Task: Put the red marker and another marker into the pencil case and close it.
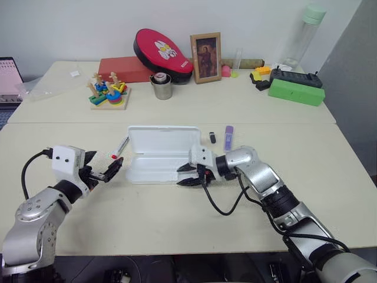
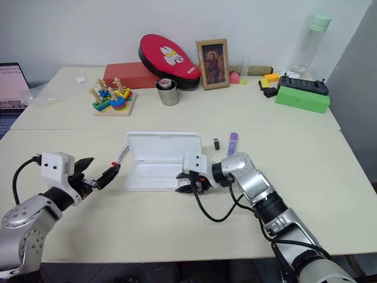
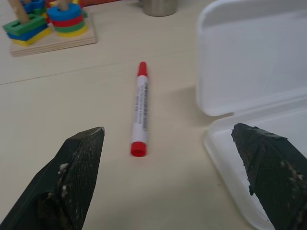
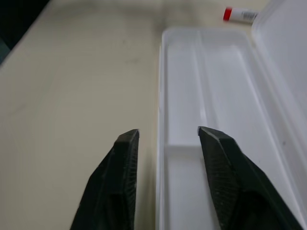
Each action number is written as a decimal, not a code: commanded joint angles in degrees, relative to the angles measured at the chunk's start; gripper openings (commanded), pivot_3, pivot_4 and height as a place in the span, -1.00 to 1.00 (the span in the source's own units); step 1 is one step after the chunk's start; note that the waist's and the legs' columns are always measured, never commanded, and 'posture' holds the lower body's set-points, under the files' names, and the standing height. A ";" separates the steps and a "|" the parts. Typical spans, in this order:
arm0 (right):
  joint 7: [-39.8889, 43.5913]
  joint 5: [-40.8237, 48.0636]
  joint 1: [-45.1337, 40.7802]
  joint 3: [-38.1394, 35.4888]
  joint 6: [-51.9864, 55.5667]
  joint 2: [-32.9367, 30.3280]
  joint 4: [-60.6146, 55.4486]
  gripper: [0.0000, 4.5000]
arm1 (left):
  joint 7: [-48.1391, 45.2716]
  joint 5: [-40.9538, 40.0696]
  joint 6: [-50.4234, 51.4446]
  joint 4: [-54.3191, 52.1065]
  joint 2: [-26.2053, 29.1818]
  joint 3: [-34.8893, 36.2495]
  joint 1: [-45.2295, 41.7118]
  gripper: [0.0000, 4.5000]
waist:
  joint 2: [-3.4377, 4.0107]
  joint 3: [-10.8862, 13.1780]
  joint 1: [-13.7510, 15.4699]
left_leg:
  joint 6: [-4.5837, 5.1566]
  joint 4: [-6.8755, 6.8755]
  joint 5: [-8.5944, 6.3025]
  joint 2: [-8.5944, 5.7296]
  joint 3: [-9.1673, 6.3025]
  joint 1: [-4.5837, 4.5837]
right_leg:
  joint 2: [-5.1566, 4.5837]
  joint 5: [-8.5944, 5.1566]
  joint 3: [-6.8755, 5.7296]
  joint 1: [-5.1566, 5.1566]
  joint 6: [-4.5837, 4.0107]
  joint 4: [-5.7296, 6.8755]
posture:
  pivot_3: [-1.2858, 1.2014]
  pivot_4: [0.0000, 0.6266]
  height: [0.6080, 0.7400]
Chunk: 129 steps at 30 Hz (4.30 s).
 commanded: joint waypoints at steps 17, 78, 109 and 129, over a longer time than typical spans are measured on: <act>-13.14 18.71 -2.89 -15.40 16.21 -0.51 -18.04 0.96 | -2.75 11.68 -1.46 26.32 2.54 -14.19 -20.84 1.00 | 0.01 0.01 1.31 | 0.00 -0.02 0.00 0.01 -0.03 -0.03 | 0.05 0.00 -0.03 -0.06 -0.01 0.03 | 0.03 -0.52 1.00; -15.74 29.69 2.86 -22.97 15.77 -17.03 -23.46 1.00 | -46.41 22.11 -48.20 34.48 14.51 -35.87 -35.52 -0.81 | 0.32 0.10 1.36 | 0.02 0.00 0.00 0.02 0.08 -0.20 | 0.07 -0.05 0.07 -0.21 -0.03 -0.03 | 0.03 -0.52 1.00; -70.80 1.90 12.20 -16.42 32.89 8.95 -13.40 1.00 | -25.16 -1.54 -10.20 6.20 -8.11 -25.79 -32.35 0.98 | 0.27 0.06 1.27 | 0.02 0.09 0.01 0.01 -0.03 -0.13 | 0.07 -0.03 0.02 -0.12 -0.04 0.15 | 0.03 -0.52 1.00; -72.72 1.00 9.84 -23.16 29.61 11.38 -12.44 -0.53 | -20.86 0.30 -9.84 7.35 -10.84 -25.35 -34.89 1.00 | 0.23 -0.03 1.47 | 0.05 0.13 0.03 0.00 -0.04 0.07 | 0.07 0.00 0.03 0.17 0.02 0.04 | 0.03 -0.52 1.00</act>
